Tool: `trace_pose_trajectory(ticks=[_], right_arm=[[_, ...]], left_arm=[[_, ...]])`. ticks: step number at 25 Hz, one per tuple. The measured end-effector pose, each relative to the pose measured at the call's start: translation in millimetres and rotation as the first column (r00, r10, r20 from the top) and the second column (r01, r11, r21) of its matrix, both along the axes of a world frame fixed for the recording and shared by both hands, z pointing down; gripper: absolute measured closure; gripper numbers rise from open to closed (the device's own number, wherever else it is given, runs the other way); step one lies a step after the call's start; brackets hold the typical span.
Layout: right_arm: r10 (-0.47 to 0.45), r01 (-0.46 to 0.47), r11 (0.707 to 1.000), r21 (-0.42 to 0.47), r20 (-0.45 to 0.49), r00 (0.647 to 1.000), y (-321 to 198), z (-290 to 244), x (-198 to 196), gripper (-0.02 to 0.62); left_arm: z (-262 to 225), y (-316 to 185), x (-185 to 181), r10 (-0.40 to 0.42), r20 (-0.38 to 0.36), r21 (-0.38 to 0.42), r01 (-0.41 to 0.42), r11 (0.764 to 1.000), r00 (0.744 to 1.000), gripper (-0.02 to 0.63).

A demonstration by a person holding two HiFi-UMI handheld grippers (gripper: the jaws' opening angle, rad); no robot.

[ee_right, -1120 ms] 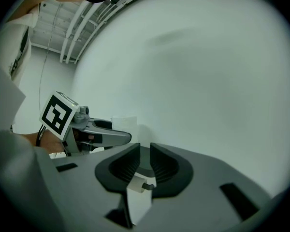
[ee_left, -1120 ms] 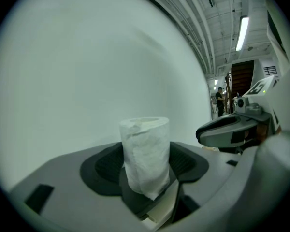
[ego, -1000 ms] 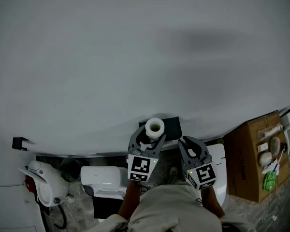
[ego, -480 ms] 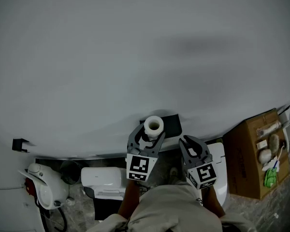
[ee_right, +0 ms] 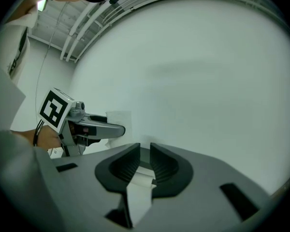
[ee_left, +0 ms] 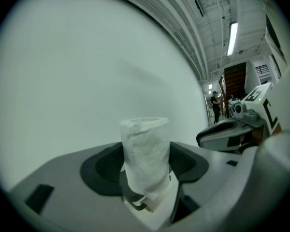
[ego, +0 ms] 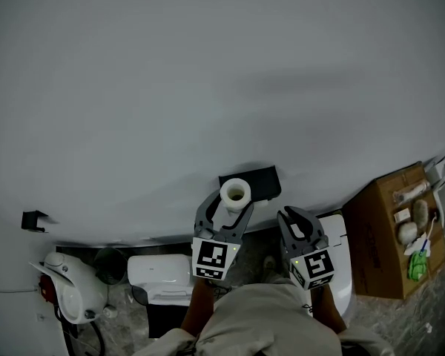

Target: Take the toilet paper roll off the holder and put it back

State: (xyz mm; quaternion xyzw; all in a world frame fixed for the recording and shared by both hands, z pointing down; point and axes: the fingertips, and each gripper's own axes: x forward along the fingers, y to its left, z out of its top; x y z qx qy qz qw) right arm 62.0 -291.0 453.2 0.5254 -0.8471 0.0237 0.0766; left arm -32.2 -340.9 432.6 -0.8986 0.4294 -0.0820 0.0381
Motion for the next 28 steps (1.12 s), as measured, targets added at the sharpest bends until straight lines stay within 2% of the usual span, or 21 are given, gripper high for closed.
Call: trace_pose_trajectory(ticks=[12, 28], right_arm=[[0.027, -0.027, 1.0, 0.006, -0.004, 1.0, 45, 1, -14, 0.535], [0.016, -0.016, 1.0, 0.002, -0.005, 1.0, 82, 7, -32, 0.535]], left_arm=[[5, 50, -14, 0.035, -0.006, 0.01, -0.035, 0.999, 0.999, 0.313], [17, 95, -34, 0.027, -0.011, -0.007, -0.027, 1.0, 1.0, 0.313]])
